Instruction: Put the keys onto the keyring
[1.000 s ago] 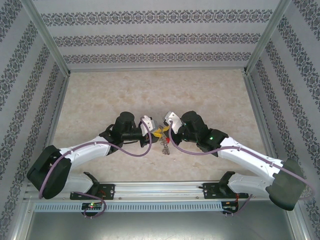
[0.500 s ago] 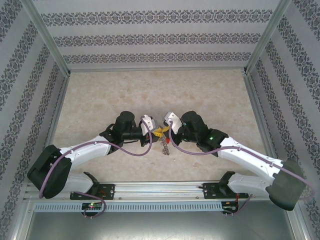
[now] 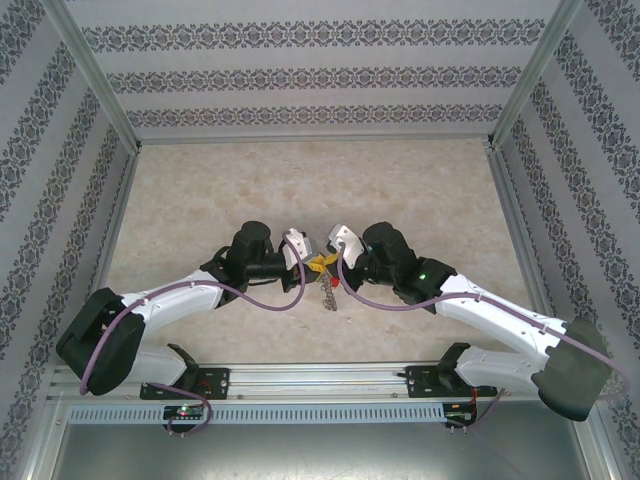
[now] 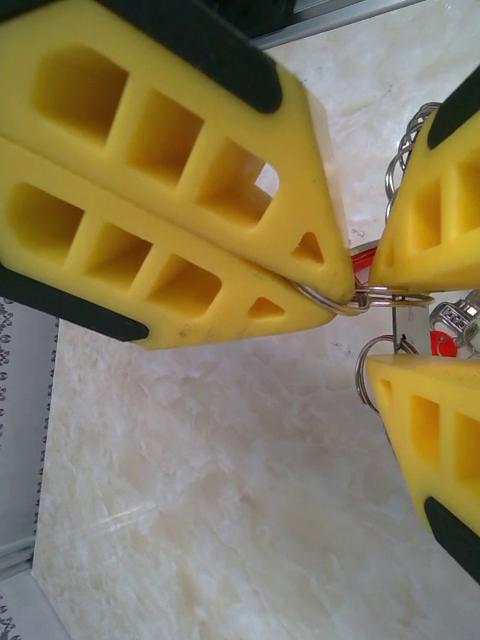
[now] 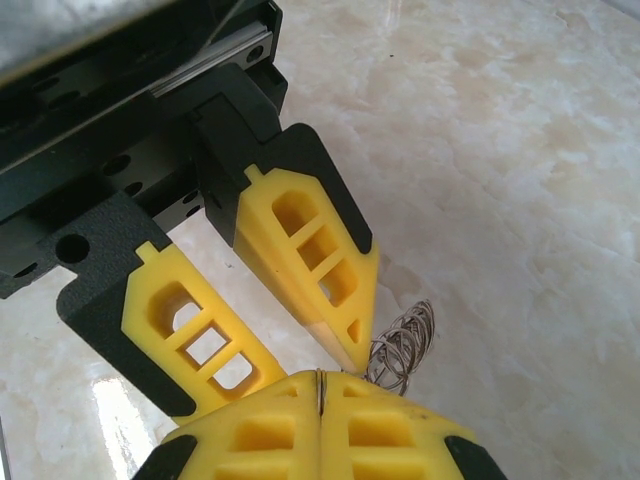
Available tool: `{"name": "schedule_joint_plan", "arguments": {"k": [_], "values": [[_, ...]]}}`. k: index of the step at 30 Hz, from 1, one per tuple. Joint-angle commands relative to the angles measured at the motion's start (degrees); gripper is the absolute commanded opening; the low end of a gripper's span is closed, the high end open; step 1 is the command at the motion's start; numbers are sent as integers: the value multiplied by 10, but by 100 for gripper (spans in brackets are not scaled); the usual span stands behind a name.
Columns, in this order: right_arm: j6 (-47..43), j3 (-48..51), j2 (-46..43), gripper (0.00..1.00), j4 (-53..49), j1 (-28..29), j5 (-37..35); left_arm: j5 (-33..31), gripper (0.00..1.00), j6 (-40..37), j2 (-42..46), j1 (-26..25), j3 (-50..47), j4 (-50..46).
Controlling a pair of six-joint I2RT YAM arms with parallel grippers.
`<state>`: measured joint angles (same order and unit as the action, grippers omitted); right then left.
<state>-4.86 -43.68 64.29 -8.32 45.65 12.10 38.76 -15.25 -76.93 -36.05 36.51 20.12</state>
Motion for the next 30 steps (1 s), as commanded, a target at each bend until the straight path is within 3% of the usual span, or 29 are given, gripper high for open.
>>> {"name": "schedule_joint_plan", "arguments": {"k": [1,8,14,21,30], "values": [[-7,-17,-2,0,21,7,13,0,22,-8,-4,-6,17,12],[-6,-15,-3,0,23,7,12,0,17,-9,0,-6,11,4],[4,-13,-7,0,20,8,-1,0,1,-1,4,-6,6,18],[44,28,-34,0,13,3,-70,-18,0,15,16,-6,-14,46],[57,36,-38,0,0,3,-85,-14,0,26,15,-6,-23,65]]}}
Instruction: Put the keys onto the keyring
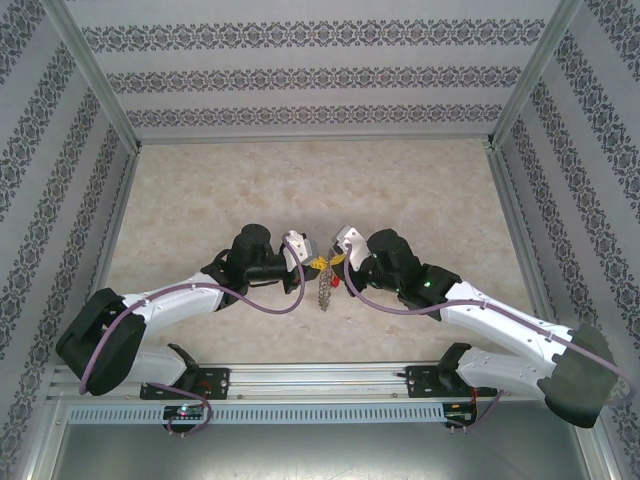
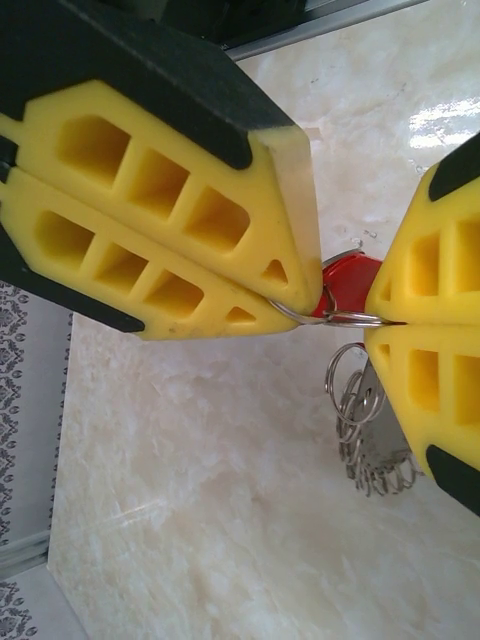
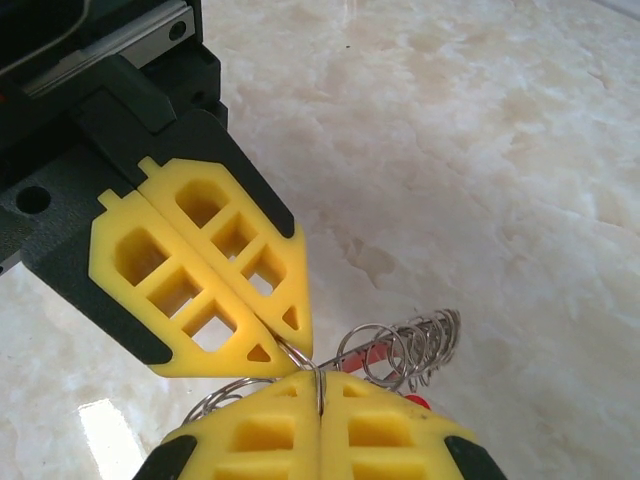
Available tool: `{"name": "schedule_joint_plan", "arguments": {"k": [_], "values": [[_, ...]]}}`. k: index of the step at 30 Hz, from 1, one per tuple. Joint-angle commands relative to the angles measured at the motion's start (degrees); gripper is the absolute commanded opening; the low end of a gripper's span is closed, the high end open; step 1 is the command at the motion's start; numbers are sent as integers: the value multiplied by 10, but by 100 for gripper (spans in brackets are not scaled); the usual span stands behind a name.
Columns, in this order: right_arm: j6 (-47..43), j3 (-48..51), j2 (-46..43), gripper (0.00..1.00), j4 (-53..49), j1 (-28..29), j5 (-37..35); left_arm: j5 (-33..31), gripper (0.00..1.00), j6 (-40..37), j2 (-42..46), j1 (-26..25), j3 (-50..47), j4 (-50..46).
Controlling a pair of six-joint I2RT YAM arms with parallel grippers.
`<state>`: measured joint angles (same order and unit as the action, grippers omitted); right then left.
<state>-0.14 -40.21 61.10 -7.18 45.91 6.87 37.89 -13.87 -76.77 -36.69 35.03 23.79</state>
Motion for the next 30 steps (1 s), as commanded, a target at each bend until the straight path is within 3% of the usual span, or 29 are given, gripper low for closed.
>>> {"name": "schedule_joint_plan", "arguments": {"k": [1,4,7,8,20,30], "values": [[9,-2,-6,0,-9,0,-28,-3,0,12,14,0,-8,29],[2,-12,0,0,-4,1,-15,-3,0,10,14,0,-8,21],[-6,-24,3,0,2,0,3,-5,20,0,17,0,-5,3],[-8,-27,5,0,6,0,9,-5,22,-2,18,0,-5,1],[-28,-46,27,0,1,0,38,-1,24,-19,21,0,5,-26],[-26,-47,29,0,7,0,20,1,25,-26,21,0,2,-38]]}}
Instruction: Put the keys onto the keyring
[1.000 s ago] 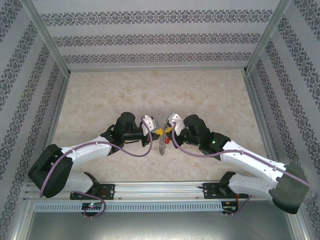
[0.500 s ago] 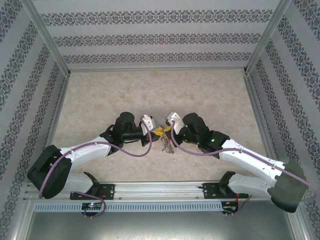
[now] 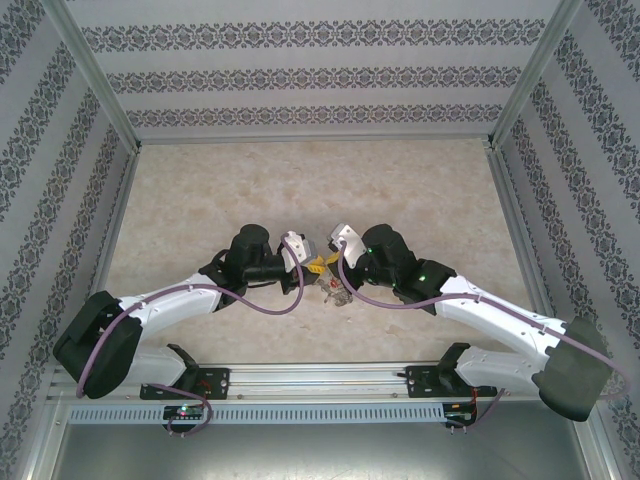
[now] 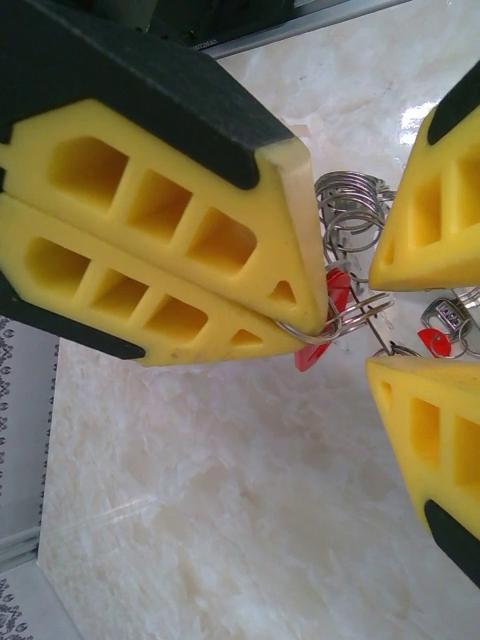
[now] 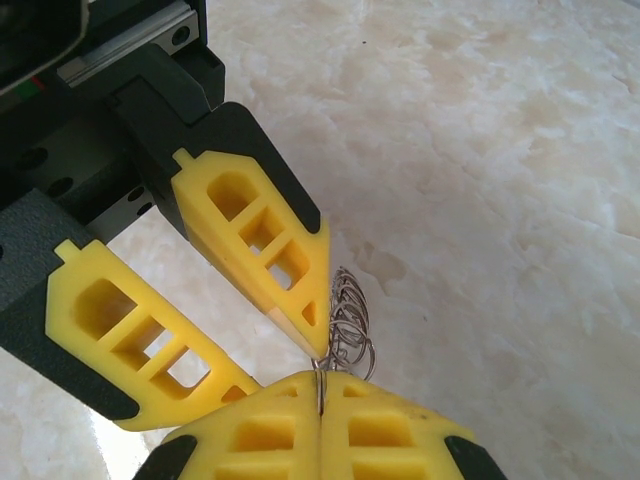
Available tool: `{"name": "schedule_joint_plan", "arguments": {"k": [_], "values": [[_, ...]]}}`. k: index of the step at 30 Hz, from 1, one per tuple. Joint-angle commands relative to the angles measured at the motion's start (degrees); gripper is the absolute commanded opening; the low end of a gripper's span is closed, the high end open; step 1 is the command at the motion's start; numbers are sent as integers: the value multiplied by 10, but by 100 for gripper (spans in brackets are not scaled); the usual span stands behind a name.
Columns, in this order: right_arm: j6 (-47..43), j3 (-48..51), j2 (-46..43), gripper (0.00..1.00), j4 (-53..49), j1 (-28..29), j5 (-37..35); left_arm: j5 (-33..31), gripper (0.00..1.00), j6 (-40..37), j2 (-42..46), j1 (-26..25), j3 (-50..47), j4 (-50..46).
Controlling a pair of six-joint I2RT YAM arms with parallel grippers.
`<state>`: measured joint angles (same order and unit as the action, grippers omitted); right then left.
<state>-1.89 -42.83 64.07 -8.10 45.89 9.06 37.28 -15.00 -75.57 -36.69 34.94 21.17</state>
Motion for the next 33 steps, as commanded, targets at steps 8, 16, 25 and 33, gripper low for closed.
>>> {"name": "schedule_joint_plan", "arguments": {"k": [8,16,25,33], "values": [[-9,-20,0,0,21,0,8,3,27,-21,3,-3,4,-13],[-7,-22,1,0,20,1,14,-12,28,-12,-8,-11,5,9],[-3,-19,-1,0,17,1,21,-14,27,-5,-15,-14,10,26],[-2,-16,-2,0,18,1,22,-11,22,0,-12,-14,13,27]]}}
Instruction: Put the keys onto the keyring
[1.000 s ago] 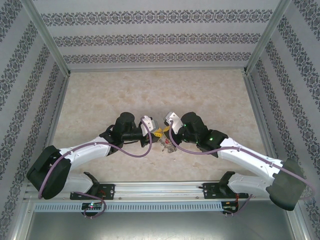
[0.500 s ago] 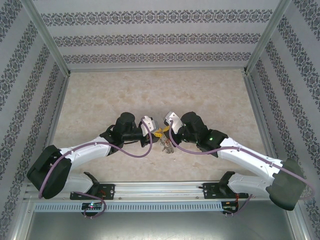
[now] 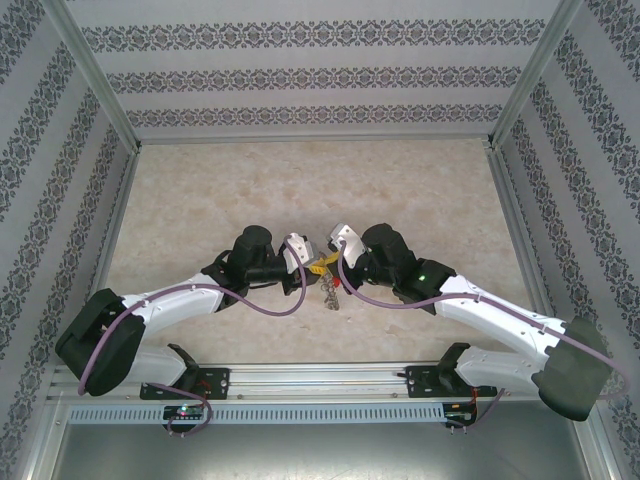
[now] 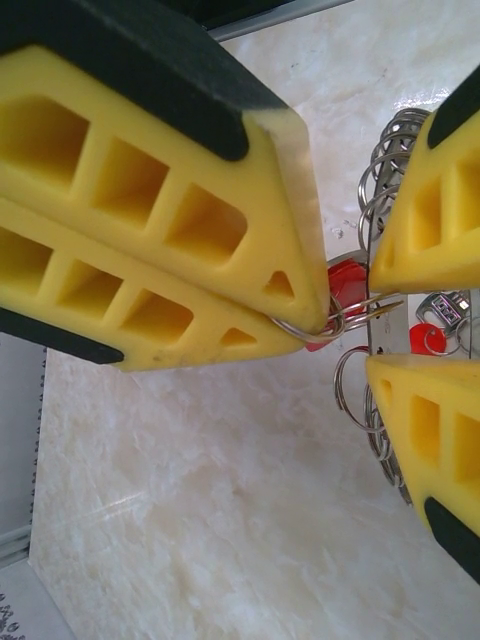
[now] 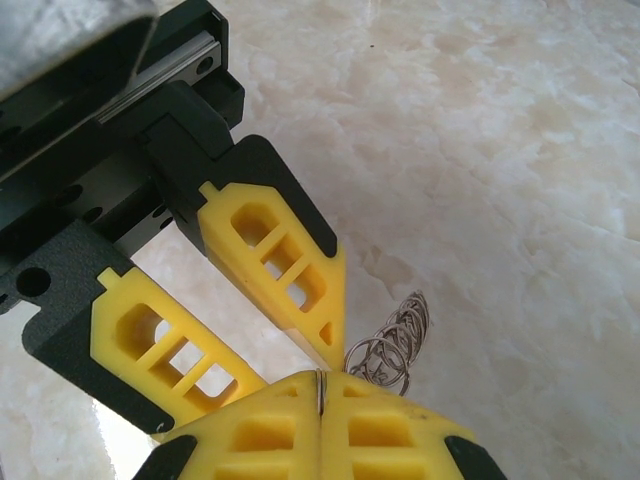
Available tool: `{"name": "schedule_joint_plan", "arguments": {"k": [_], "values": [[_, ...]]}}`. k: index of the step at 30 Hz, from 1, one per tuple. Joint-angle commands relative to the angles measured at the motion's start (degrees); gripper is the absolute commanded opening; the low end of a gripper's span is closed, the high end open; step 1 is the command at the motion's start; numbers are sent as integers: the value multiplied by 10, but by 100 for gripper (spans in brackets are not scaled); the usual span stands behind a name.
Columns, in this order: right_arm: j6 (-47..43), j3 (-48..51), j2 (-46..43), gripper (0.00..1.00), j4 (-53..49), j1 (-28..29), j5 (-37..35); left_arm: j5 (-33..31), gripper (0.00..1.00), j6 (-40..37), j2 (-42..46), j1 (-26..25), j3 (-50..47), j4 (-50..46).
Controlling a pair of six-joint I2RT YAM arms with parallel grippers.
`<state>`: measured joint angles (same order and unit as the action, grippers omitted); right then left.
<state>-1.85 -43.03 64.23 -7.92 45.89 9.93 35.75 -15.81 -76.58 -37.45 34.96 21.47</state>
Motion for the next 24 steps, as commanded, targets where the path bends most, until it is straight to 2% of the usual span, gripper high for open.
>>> {"name": "schedule_joint_plan", "arguments": {"k": [1,18,24], "values": [[-2,-13,-3,0,16,1,14,3,22,8,-2,-6,13,24],[-5,-13,-1,0,12,1,16,2,28,19,-2,-7,15,34],[-4,-10,-3,0,13,1,21,-4,20,13,-5,-7,17,16]]}}
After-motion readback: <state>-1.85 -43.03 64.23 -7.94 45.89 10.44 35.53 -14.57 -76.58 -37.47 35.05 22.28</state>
